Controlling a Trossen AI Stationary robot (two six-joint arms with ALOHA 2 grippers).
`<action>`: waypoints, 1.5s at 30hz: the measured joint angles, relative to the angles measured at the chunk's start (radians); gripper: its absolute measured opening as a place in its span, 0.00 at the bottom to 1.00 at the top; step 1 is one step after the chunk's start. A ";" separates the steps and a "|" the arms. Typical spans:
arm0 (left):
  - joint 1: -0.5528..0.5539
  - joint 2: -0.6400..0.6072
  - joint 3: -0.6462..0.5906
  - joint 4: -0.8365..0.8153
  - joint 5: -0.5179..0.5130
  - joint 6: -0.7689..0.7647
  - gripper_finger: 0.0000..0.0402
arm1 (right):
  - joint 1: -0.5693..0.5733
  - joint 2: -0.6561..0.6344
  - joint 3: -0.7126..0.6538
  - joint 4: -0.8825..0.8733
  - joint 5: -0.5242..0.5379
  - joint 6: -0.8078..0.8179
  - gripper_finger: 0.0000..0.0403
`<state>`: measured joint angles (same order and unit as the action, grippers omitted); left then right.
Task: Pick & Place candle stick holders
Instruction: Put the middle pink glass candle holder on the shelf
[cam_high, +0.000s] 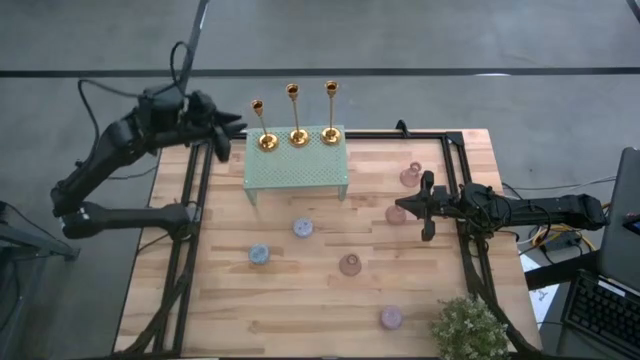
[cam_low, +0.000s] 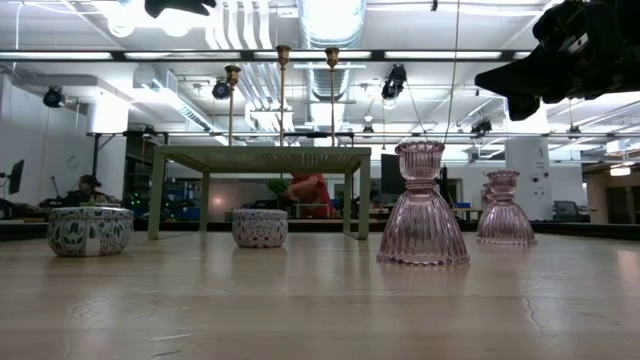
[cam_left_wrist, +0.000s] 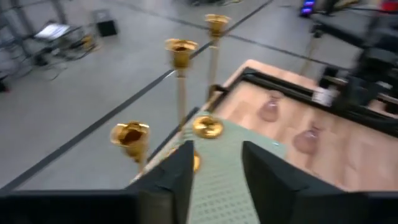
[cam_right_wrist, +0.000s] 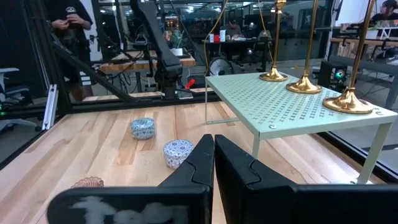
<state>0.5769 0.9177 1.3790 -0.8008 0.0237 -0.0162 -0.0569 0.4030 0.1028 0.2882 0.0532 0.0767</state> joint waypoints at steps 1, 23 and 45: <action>-0.017 -0.021 -0.031 0.023 0.009 0.008 0.28 | 0.000 0.000 0.000 0.000 0.000 0.000 0.02; -0.271 -0.457 -0.705 0.463 0.140 -0.032 0.01 | 0.000 0.000 0.000 0.000 0.000 0.000 0.02; -0.690 -0.649 -1.023 0.633 -0.223 0.039 0.00 | 0.000 0.000 0.000 0.000 0.000 -0.001 0.02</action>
<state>-0.1130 0.2686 0.3557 -0.1677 -0.1989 0.0232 -0.0570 0.4026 0.1028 0.2882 0.0528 0.0757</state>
